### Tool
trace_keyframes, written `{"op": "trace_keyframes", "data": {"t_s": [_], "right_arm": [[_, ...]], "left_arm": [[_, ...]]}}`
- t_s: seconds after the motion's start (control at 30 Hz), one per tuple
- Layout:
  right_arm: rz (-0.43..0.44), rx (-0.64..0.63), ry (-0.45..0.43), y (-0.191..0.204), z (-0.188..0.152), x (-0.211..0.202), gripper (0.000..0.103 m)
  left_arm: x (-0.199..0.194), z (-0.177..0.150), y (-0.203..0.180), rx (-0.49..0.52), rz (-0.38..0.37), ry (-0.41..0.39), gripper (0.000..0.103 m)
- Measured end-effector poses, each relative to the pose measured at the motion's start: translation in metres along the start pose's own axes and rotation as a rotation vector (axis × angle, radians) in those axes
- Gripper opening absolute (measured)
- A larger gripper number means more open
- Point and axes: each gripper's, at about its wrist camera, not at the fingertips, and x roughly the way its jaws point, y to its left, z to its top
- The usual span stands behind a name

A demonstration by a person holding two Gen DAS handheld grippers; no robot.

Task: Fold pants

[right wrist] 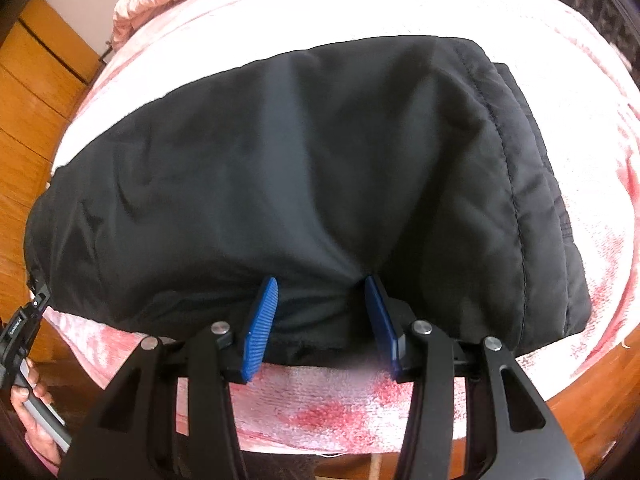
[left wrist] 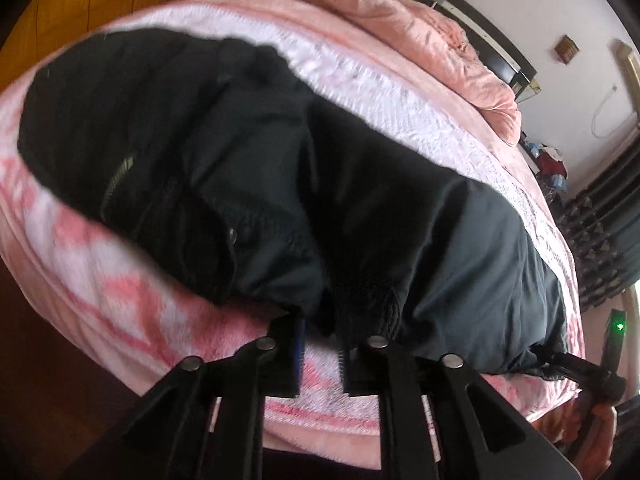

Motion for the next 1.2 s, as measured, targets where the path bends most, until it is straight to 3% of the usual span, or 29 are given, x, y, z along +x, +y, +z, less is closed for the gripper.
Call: {"op": "trace_keyframes", "data": {"t_s": [0.07,0.1,0.2,0.27,0.37,0.43,0.53,0.67,0.9,1.0,1.13,1.17,1.2], "right_arm": [[-0.016,-0.009,0.0,0.003,-0.003,0.001,0.047],[-0.021,-0.012,0.002,0.004,-0.003,0.001,0.047],[-0.039,-0.022,0.022,0.011,-0.003,0.0,0.051],[-0.077,-0.05,0.018,0.018,0.0,-0.008,0.06],[-0.129,-0.098,-0.032,0.031,0.003,-0.024,0.061],[-0.1,-0.094,-0.057,0.036,0.007,-0.036,0.061],[-0.079,-0.082,-0.095,0.041,0.014,-0.047,0.065],[-0.086,-0.094,-0.109,0.046,0.025,-0.045,0.067],[-0.087,-0.1,-0.109,0.043,0.032,-0.03,0.069],[-0.09,-0.09,-0.108,0.041,0.033,-0.026,0.07],[-0.084,-0.072,-0.096,0.034,0.031,-0.021,0.071],[-0.082,-0.067,-0.093,0.033,0.031,-0.019,0.072],[-0.082,-0.063,-0.092,0.032,0.03,-0.018,0.073]], "left_arm": [[0.001,-0.002,0.007,-0.028,0.008,0.033,0.044],[-0.003,-0.002,0.009,-0.039,0.002,0.031,0.049],[-0.024,0.0,0.016,-0.02,0.006,0.006,0.051],[-0.046,0.009,0.017,0.033,0.027,-0.053,0.051],[-0.054,0.044,0.009,0.118,0.062,-0.087,0.062],[-0.049,0.07,-0.001,0.145,0.083,-0.075,0.065],[-0.024,0.115,-0.017,0.174,0.101,-0.023,0.065],[0.029,0.162,-0.03,0.18,0.221,0.081,0.065],[0.097,0.178,-0.018,0.098,0.317,0.267,0.066],[0.109,0.179,-0.017,0.092,0.34,0.29,0.067],[0.11,0.181,-0.015,0.058,0.321,0.268,0.022],[0.109,0.181,-0.015,0.061,0.314,0.26,0.013],[0.108,0.181,-0.015,0.06,0.314,0.248,0.011]]}}
